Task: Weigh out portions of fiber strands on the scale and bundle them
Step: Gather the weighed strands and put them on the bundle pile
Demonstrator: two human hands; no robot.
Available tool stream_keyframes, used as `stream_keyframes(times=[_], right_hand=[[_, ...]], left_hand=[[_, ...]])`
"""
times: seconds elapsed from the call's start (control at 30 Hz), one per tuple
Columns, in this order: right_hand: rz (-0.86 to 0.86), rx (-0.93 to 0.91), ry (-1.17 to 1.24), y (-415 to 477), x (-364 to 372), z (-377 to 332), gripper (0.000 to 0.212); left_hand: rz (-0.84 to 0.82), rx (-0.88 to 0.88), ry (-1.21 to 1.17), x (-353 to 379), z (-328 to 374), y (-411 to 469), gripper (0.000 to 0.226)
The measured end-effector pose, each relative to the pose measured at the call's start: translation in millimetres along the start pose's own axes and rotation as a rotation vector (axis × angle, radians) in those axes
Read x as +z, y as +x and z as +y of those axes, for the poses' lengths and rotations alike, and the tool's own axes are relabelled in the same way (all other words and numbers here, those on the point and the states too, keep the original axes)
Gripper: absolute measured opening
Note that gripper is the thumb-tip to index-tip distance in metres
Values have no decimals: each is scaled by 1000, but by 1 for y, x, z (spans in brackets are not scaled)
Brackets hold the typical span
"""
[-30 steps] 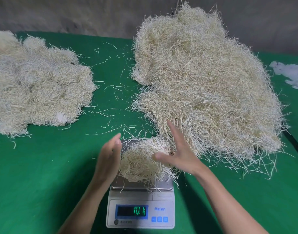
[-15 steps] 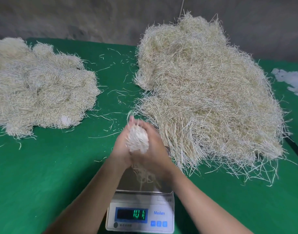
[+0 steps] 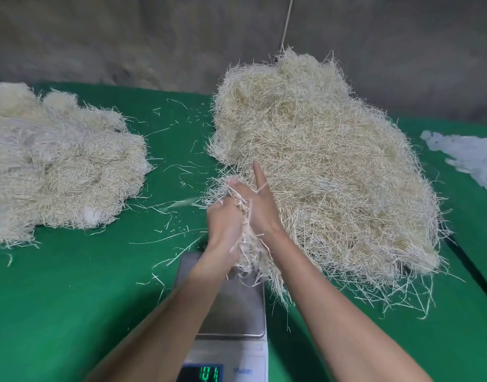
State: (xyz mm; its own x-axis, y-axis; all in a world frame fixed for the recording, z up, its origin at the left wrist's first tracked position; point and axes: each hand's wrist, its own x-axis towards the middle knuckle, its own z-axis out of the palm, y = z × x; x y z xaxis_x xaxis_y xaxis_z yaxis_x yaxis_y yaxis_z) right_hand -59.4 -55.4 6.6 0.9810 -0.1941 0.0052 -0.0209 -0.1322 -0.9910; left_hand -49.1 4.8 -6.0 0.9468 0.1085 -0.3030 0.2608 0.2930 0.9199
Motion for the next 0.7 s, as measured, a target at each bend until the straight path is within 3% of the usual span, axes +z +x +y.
stream_keyframes(times=[0.07,0.17,0.27,0.37,0.43,0.5,0.53,0.6,0.63,0.7], right_hand=[[6,-35,48,-16,9,9,66],[4,51,157,-39,28,15,75],[204,147,306,-11,-3,1,53],[262,321,538,6,-31,5,64],[293,377,568,7,-31,6,59],[279,256,254,2,-24,13,52],[284,130,71,-5,-21,20,44],[264,-181,-139,-27,-12,31,28],[219,-314,-201,-37,-6,37,25],[164,-368,-354,-32,-5,33,9]], left_hand=[[-20,167,151,0,11,2,31],[39,331,188,2,18,13,9],[-31,279,154,8,7,-9,29],[-25,199,-112,-5,-10,-22,34],[-122,77,-63,-11,-15,-24,62],[-270,-133,-59,-5,-14,-28,95],[-243,-179,-115,1,-8,-25,99],[-41,-184,-271,5,10,-5,75],[86,-185,-233,6,18,2,60],[134,-142,-61,8,12,4,43]])
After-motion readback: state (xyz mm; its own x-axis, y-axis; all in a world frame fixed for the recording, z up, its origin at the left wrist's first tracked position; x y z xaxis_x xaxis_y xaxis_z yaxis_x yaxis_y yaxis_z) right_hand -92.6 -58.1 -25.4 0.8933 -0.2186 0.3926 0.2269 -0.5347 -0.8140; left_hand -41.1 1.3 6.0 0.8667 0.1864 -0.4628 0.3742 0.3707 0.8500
